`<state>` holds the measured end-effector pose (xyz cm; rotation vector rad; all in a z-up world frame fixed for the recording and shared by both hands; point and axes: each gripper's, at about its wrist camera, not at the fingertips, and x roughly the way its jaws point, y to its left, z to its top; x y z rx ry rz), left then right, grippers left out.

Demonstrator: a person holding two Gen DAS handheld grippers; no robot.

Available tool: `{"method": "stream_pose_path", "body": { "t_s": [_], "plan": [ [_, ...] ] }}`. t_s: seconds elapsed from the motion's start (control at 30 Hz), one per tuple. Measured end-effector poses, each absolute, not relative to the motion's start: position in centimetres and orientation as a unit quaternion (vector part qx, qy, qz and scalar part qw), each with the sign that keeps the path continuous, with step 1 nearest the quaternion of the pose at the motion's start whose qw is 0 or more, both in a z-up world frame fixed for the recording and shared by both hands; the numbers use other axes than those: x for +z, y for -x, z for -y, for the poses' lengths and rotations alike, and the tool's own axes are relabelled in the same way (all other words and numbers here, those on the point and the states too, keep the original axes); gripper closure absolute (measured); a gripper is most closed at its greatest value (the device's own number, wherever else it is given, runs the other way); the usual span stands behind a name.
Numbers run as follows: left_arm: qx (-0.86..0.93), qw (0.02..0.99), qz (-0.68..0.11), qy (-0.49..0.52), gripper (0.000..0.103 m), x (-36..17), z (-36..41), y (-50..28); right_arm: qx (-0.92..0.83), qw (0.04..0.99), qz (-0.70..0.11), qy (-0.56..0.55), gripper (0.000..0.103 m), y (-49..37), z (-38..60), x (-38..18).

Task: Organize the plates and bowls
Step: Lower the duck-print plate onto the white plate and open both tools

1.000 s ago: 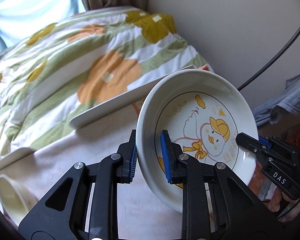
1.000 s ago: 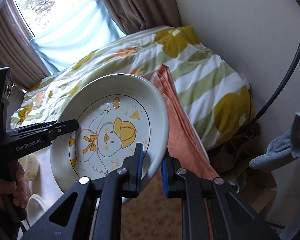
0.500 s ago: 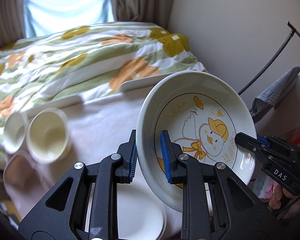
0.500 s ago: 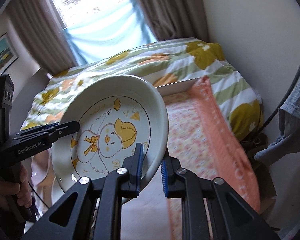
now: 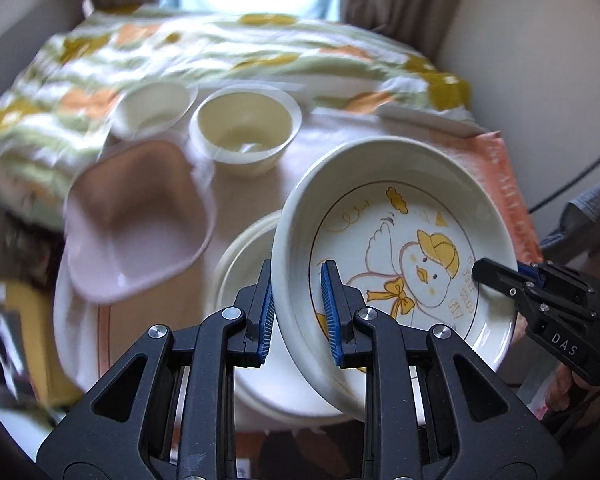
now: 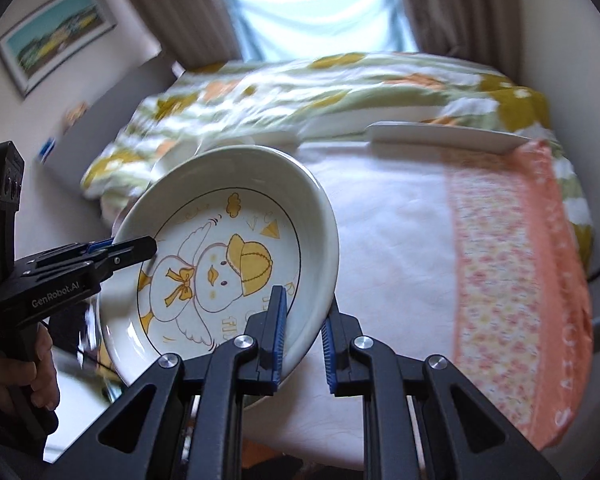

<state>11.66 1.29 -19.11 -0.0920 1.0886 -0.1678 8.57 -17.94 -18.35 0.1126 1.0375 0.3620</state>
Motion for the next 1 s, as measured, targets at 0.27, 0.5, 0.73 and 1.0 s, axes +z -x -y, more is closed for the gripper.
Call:
{"method": "stream_pose_path", "body": {
  "t_s": [0.27, 0.5, 0.73, 1.0],
  "plan": [
    [-0.047, 0.828, -0.555, 0.062, 0.083, -24.1, -2.9, -9.7, 0.212, 0.826, -0.521, -0.017, 0.088, -8.9, 16.0, -22.8],
    [-0.049, 0.823, -0.561, 0.078, 0.083, -26.0, -3.2, -9.7, 0.217, 0.824, -0.523, 0.006, 0.088, -9.4, 15.4, -23.9],
    [-0.047, 0.824, -0.563, 0.050, 0.083, -26.6, -2.4, -10.3, 0.206, 0.826, -0.524, 0.032, 0.088, -9.9, 14.9, -24.0],
    [-0.034, 0.828, -0.560, -0.016, 0.083, -26.6, -0.9, -10.6, 0.202, 0.824, -0.527, 0.053, 0.088, -9.9, 14.6, -24.3]
  ]
}}
